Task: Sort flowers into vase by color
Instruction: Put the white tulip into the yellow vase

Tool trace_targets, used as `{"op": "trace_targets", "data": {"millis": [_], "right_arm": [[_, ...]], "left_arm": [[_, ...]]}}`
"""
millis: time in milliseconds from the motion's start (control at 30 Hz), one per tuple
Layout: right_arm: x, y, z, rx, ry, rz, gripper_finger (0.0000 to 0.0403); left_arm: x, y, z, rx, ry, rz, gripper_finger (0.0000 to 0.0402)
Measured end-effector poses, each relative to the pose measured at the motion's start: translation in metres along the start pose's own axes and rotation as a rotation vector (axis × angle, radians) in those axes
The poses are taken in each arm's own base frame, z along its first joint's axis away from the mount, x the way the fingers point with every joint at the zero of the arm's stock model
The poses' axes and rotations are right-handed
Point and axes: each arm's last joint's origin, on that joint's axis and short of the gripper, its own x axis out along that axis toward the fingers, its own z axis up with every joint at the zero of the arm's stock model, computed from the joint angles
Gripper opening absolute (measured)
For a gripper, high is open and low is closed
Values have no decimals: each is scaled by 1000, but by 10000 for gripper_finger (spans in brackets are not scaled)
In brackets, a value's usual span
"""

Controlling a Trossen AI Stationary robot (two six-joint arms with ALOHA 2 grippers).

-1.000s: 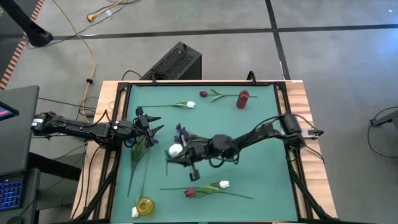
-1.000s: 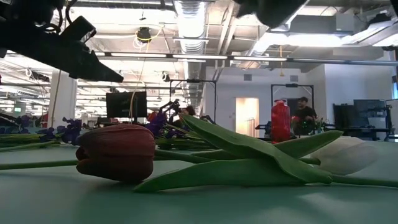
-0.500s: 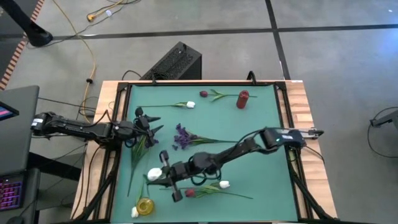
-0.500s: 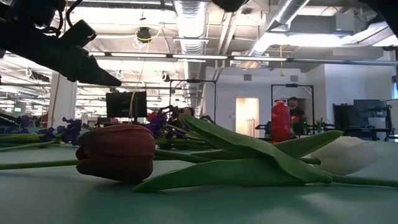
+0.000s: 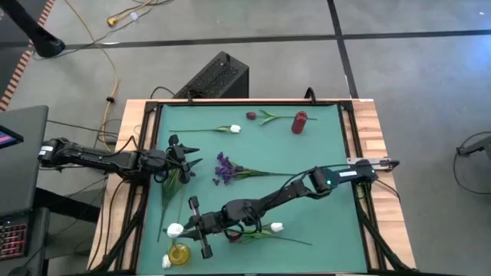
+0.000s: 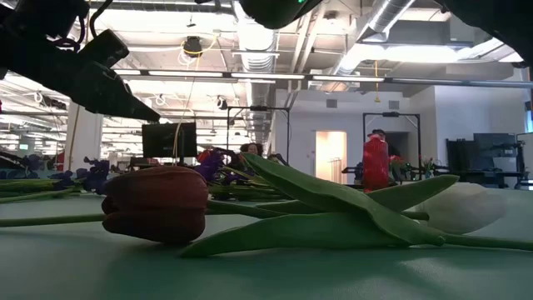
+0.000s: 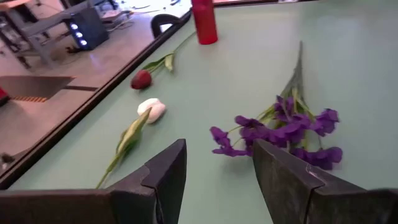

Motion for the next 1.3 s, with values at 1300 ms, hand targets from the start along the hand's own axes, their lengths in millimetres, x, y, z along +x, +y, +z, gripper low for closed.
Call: {"op": "trace_targets", "data": {"millis": [1300], "right_arm": [[-2,10,-18,77,200,6,60]], "left_arm": [[0,-1,-2,-12,15,-28,174]]}}
